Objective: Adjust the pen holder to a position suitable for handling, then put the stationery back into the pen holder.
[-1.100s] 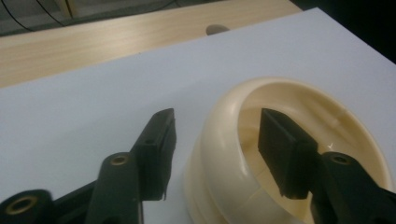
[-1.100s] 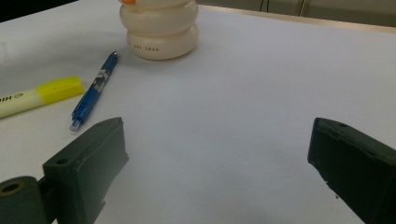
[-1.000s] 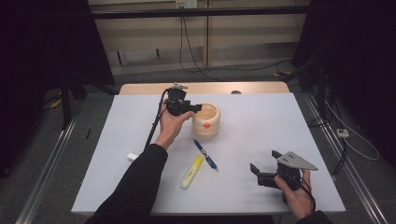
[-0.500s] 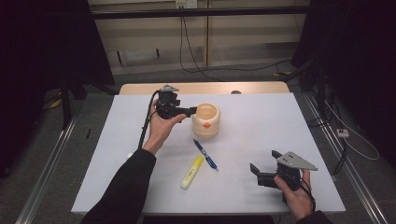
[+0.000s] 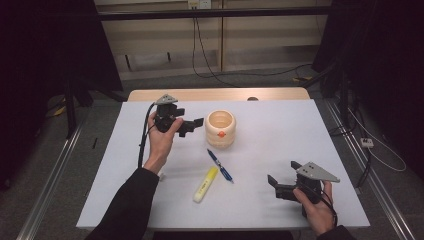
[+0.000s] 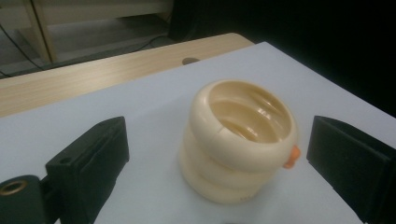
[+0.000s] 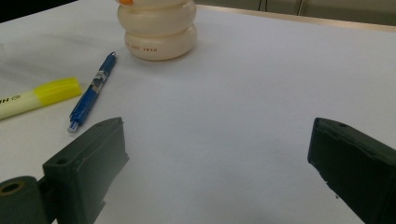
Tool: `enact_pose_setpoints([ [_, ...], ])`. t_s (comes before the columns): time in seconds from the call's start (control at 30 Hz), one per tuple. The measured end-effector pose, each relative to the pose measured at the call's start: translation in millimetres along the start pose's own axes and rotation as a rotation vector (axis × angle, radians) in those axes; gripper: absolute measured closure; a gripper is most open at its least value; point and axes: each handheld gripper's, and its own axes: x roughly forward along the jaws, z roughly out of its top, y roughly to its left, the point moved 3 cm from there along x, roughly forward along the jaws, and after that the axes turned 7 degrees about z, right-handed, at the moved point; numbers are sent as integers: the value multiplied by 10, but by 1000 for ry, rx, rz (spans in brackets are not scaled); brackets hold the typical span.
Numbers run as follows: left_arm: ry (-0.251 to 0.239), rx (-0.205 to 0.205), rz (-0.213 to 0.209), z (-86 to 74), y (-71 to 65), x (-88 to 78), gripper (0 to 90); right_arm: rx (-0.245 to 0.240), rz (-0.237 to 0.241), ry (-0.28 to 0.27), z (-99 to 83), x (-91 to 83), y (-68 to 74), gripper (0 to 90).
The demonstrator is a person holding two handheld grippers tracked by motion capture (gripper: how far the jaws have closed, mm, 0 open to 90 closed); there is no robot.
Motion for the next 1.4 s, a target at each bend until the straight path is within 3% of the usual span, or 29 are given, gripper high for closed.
enact_pose_setpoints([
  [0.37, 25, 63, 8, -98, 25, -274, 60, -4, 14, 0, 3, 14, 3, 42],
  [0.57, 11, 52, 11, -239, 41, -336, 63, 0, 17, -1, 1, 13, 0, 42],
  [0.73, 43, 51, 32, -324, 123, -344, 65, 7, 8, 0, 4, 20, -17, 42],
  [0.77, 51, 56, 38, -341, 126, -344, 65, 11, 5, 1, 5, 23, -23, 41],
  [0.9, 92, 139, 78, -387, 121, -357, 65, 13, 1, -3, 7, 17, -37, 41],
  [1.03, 114, 175, 38, -368, 87, -408, 115, 7, 6, -3, 11, 28, -29, 42],
  [1.2, 133, 172, -12, -384, 83, -467, 97, -9, 22, 3, 8, 28, 11, 41],
  [1.4, 157, 183, -26, -440, 182, -526, 132, -3, 14, 5, 4, 25, -5, 42],
])
